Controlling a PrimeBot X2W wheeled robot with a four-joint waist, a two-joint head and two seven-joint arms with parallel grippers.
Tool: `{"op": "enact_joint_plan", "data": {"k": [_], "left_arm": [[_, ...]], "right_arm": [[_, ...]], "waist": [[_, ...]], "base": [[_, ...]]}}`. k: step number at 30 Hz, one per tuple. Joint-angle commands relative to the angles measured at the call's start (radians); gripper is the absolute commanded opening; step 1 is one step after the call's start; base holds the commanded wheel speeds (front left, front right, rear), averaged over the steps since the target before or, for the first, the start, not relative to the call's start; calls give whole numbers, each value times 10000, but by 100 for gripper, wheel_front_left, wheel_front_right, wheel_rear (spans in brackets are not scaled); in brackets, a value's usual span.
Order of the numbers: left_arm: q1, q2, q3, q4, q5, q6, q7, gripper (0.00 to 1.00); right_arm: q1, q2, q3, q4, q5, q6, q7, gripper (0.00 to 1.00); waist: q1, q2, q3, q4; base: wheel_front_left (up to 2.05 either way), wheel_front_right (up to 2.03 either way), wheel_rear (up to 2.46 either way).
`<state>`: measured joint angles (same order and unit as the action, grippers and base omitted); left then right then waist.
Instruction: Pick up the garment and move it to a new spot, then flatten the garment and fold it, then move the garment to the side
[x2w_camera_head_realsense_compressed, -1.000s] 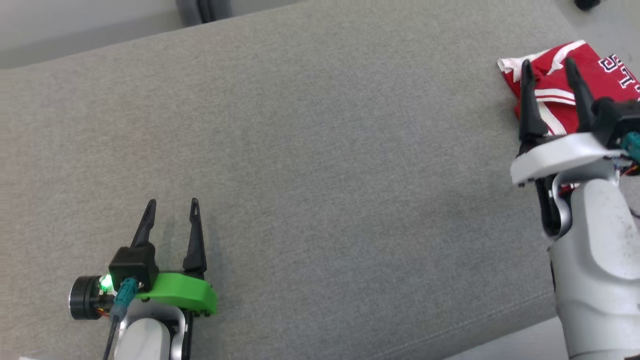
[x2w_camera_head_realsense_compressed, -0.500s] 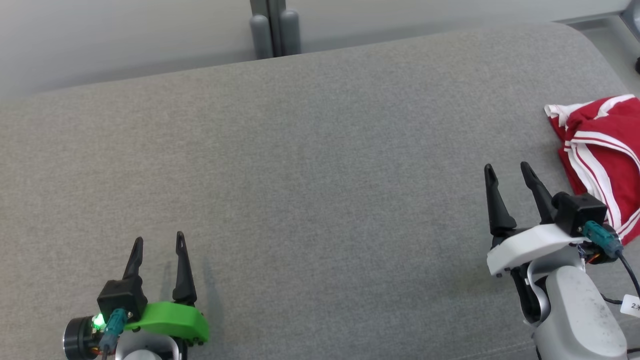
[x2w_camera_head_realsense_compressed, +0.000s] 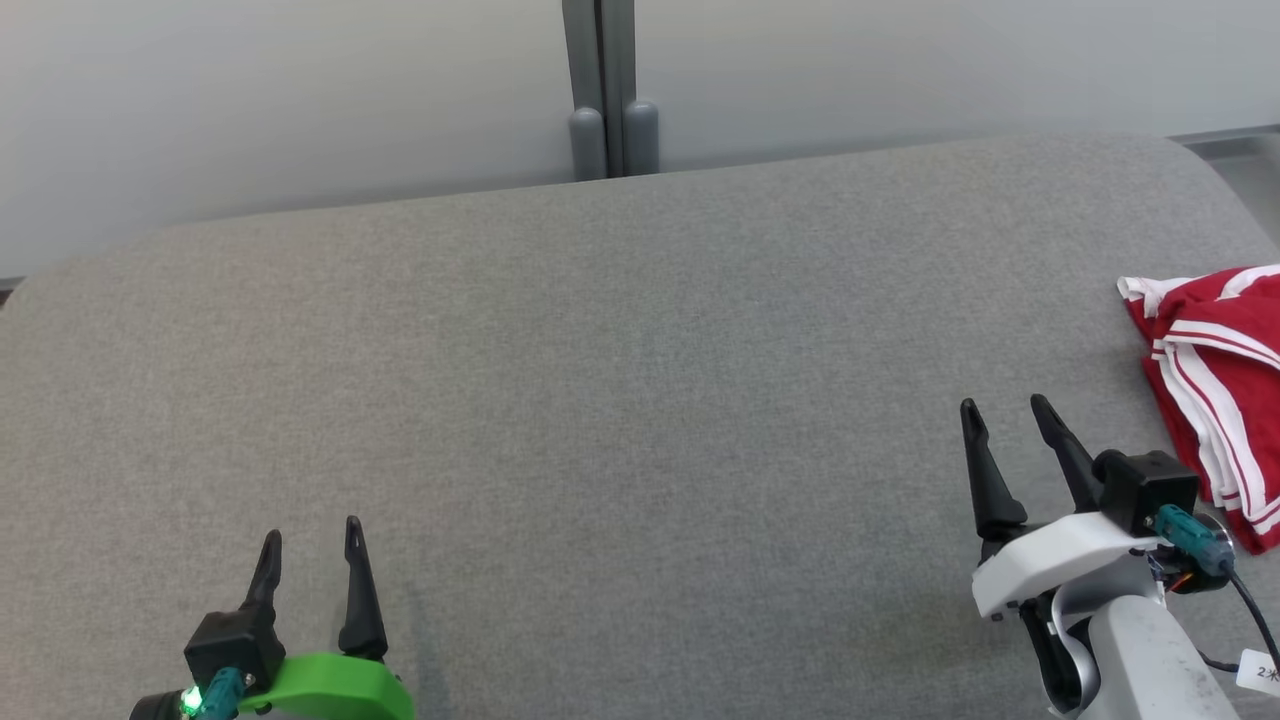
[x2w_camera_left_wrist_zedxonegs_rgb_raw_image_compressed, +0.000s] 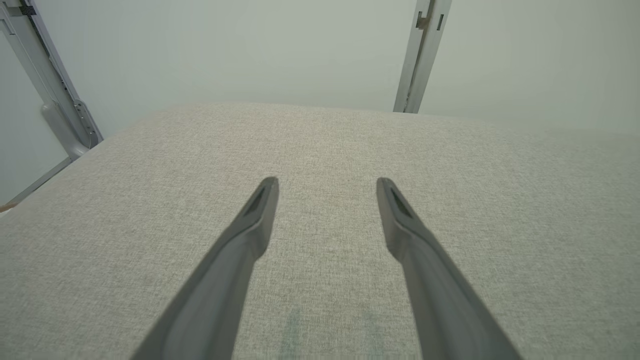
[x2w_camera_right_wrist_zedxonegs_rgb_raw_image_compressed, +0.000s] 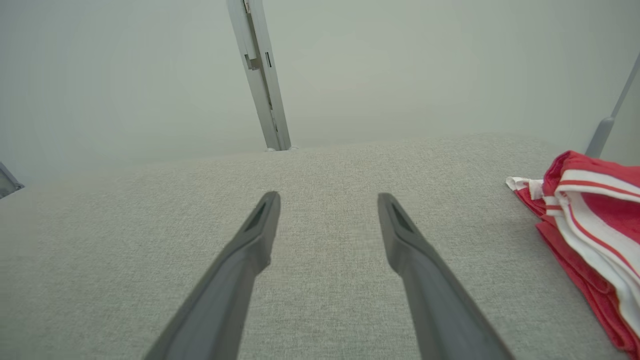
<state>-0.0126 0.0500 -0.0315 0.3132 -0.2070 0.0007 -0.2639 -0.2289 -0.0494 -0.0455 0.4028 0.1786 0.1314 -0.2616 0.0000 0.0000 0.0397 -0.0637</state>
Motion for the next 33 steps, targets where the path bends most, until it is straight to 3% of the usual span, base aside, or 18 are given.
{"op": "enact_joint_plan", "data": {"k": [1,3,4,8,33], "left_arm": [[143,24,17,-38,-125,-15,3,100],[192,24,-5,-81,-223,-116,3,100],[64,-4,-13,-32,-243,-103,-1,0],[62,-59,-18,334,-324,-107,26,0],[-318,-34,455,-54,-4577,-419,1191,0]], "right_arm": [[201,-39,26,-49,45,-19,-44,100],[227,-38,64,-75,13,-17,-44,100],[154,11,44,6,2,2,3,0],[389,93,24,344,53,2,67,0],[592,54,-207,-250,4477,-1,1215,0]], "waist": [[0,0,-68,48],[0,0,-78,66],[0,0,-74,59],[0,0,-80,65],[0,0,-146,178]], "base": [[0,0,0],[0,0,0],[0,0,0],[0,0,0],[0,0,0]]}}
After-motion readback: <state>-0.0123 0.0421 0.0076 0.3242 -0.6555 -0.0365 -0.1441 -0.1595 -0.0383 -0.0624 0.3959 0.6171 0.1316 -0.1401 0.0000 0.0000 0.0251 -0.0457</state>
